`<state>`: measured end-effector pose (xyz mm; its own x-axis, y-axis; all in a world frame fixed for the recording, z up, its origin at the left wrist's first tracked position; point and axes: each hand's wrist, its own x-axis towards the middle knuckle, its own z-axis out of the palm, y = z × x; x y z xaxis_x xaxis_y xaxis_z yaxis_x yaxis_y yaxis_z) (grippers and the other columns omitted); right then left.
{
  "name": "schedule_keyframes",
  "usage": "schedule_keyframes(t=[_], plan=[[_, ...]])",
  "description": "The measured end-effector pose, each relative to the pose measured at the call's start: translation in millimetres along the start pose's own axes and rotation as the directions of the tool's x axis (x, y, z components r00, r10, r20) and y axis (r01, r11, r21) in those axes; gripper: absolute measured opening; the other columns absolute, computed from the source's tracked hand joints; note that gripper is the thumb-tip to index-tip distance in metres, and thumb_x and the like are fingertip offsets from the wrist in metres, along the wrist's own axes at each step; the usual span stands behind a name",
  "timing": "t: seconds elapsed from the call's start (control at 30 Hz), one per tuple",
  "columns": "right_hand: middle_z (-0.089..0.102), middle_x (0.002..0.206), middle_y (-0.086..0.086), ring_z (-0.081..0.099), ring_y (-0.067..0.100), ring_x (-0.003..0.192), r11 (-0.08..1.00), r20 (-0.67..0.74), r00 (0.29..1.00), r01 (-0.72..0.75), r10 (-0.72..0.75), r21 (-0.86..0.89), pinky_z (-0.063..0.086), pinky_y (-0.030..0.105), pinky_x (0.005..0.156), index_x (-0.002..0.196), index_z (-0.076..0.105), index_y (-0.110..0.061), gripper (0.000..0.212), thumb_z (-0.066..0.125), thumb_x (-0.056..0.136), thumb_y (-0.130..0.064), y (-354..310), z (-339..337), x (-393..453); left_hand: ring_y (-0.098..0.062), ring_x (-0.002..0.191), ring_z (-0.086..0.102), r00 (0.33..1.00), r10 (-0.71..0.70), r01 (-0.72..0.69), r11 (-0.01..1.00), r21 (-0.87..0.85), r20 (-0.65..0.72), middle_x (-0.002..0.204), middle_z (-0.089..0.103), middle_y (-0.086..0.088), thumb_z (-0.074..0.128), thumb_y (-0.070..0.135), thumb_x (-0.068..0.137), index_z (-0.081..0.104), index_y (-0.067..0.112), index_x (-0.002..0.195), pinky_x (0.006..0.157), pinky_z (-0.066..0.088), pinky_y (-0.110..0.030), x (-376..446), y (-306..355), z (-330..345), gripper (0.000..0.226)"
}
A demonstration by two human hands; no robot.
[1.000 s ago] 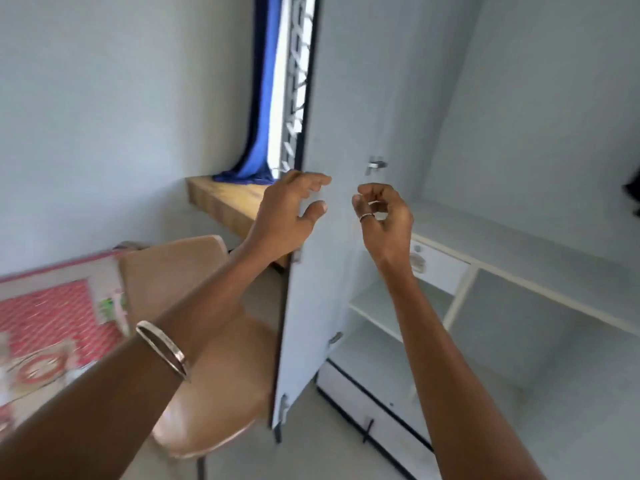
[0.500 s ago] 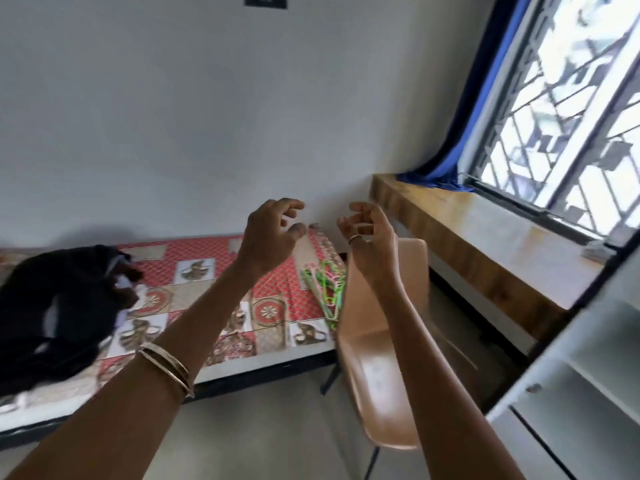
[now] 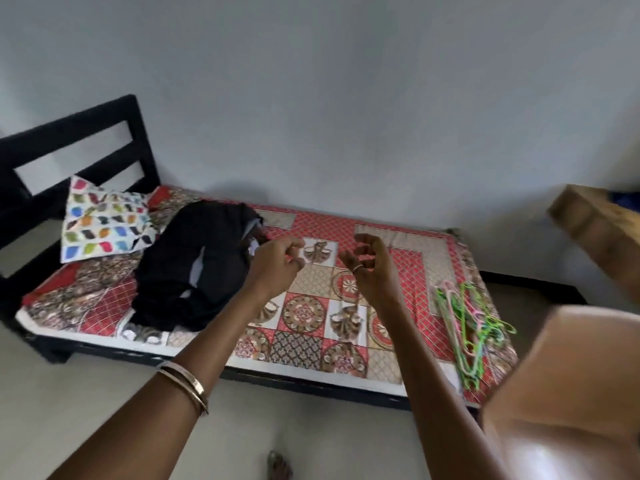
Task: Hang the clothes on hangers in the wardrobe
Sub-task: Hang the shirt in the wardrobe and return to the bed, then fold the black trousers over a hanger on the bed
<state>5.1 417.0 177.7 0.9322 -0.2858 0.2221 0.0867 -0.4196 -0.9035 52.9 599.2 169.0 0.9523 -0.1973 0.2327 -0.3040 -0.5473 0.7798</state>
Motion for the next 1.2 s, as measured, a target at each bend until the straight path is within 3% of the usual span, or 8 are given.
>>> schedule_keyframes(t=[0.1,0.23,0.5,0.67,0.83,0.93,1.07,1.2], plan=[[0.060,0.097,-0.009,0.062,0.012,0.084,0.999,0.090,0.995,-0.045,0.044,0.012,0.051,0.030,0.063,0.126,0.051,-0.016,0.045,0.069,0.087,-0.030,21,60,71,-0.006,0.077,0.062,0.993,-0.117,0.117,0.992,0.038,0.000,0.079,0.065,0.012,0.060,0.013,0.089,0.064,0.017,0.111,0.071,0.049,-0.022,54,-56,-6,0.023],[0.064,0.108,0.002,0.065,0.017,0.090,0.995,0.173,0.981,-0.097,0.092,0.019,0.056,0.039,0.068,0.127,0.051,-0.017,0.047,0.068,0.087,-0.037,25,99,121,-0.017,0.085,0.063,0.971,-0.241,0.240,0.966,0.098,0.001,0.074,0.059,0.015,0.057,0.020,0.090,0.064,0.022,0.112,0.077,0.053,-0.038,93,-95,-17,0.022],[0.068,0.100,-0.001,0.067,0.019,0.091,0.965,0.437,0.860,-0.237,0.263,-0.113,0.057,0.044,0.078,0.119,0.054,-0.024,0.038,0.067,0.087,-0.042,68,248,253,-0.023,0.100,0.061,0.826,-0.562,0.563,0.824,0.057,-0.033,0.099,0.066,-0.007,0.062,0.020,0.091,0.059,0.015,0.121,0.089,0.049,-0.035,196,-233,-49,0.030],[0.068,0.107,0.005,0.067,0.023,0.093,0.934,0.507,0.785,-0.306,0.357,-0.183,0.056,0.049,0.083,0.112,0.058,-0.021,0.027,0.065,0.088,-0.029,101,331,309,-0.021,0.099,0.062,0.751,-0.658,0.659,0.752,0.005,-0.057,0.085,0.067,0.000,0.065,0.021,0.086,0.059,0.019,0.121,0.092,0.048,-0.035,259,-309,-70,0.035],[0.068,0.100,0.007,0.069,0.028,0.087,0.844,0.521,0.664,-0.426,0.537,-0.327,0.056,0.053,0.080,0.109,0.057,-0.017,0.022,0.061,0.091,-0.028,158,450,375,-0.024,0.103,0.062,0.660,-0.751,0.751,0.660,-0.019,-0.014,0.090,0.067,-0.002,0.064,0.019,0.088,0.055,0.016,0.127,0.095,0.047,-0.033,340,-423,-83,0.041],[0.067,0.109,0.005,0.064,0.027,0.100,0.809,0.493,0.643,-0.425,0.585,-0.406,0.052,0.052,0.091,0.111,0.059,-0.019,0.034,0.064,0.087,-0.042,191,505,411,-0.023,0.105,0.061,0.604,-0.797,0.797,0.604,-0.025,0.013,0.107,0.068,-0.008,0.063,0.019,0.088,0.056,0.016,0.127,0.088,0.042,-0.023,380,-475,-87,0.040],[0.062,0.103,0.004,0.059,0.027,0.105,0.769,0.396,0.667,-0.469,0.631,-0.434,0.046,0.042,0.094,0.106,0.056,-0.013,0.030,0.068,0.088,-0.034,209,560,451,-0.021,0.096,0.063,0.569,-0.823,0.822,0.568,-0.039,0.008,0.097,0.068,-0.005,0.064,0.018,0.087,0.059,0.016,0.123,0.084,0.041,-0.020,419,-523,-97,0.036],[0.056,0.122,0.005,0.057,0.027,0.112,0.685,0.299,0.621,-0.600,0.725,-0.414,0.047,0.042,0.096,0.127,0.043,-0.013,0.061,0.076,0.081,-0.034,255,636,481,-0.014,0.088,0.059,0.520,-0.853,0.854,0.520,-0.019,0.053,0.095,0.068,-0.004,0.064,0.018,0.088,0.061,0.014,0.120,0.082,0.040,-0.016,453,-595,-99,0.033]])
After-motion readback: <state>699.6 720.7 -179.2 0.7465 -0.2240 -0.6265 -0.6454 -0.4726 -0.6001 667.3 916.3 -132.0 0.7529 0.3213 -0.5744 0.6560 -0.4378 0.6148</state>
